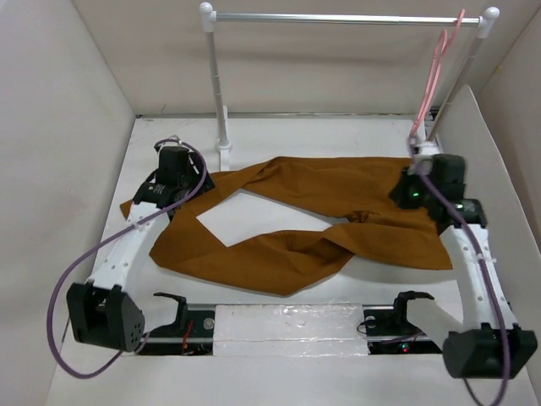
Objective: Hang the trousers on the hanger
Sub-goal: Flatten out the trousers at the center of the board.
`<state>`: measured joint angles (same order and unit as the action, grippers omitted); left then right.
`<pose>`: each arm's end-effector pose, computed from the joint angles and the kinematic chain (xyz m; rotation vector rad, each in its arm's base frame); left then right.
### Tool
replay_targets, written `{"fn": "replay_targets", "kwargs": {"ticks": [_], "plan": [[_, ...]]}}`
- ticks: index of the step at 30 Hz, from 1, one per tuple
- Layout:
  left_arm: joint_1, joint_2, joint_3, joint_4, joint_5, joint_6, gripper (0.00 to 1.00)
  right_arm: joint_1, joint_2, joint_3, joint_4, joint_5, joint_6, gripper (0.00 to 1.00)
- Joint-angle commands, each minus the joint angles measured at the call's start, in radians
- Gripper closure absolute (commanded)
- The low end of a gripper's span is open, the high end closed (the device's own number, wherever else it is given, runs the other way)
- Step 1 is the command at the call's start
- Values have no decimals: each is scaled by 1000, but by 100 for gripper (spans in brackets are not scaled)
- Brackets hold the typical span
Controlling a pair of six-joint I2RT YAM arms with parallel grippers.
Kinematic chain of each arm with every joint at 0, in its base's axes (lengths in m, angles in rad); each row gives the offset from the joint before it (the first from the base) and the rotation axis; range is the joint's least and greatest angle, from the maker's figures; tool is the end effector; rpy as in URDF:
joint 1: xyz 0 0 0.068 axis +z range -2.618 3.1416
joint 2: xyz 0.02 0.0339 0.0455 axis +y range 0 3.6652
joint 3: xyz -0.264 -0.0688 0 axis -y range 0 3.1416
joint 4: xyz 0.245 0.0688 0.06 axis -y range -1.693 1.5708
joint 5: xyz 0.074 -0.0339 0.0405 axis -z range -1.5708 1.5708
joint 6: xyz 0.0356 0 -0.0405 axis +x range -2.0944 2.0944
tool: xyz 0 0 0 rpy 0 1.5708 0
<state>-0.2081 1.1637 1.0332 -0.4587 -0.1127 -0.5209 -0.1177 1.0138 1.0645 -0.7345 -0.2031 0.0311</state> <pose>0.2524 -0.0492 0.3228 -0.4026 2.1334 -0.2990 0.2059 -0.0171 0.3412 0.0584 2.2435 0.1821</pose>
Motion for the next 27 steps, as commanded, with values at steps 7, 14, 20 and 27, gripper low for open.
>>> {"fn": "replay_targets", "kwargs": {"ticks": [7, 14, 20, 27], "plan": [[280, 80, -274, 352, 229, -220, 63, 947, 350, 4, 353, 159, -19, 38], [280, 152, -262, 262, 124, -232, 52, 960, 609, 100, 432, 104, -100, 31], [280, 177, -256, 194, 27, -196, 47, 992, 704, 75, 422, -2, -122, 39], [228, 82, -266, 201, 31, -197, 47, 1122, 499, -156, 452, 5, -47, 100]]}}
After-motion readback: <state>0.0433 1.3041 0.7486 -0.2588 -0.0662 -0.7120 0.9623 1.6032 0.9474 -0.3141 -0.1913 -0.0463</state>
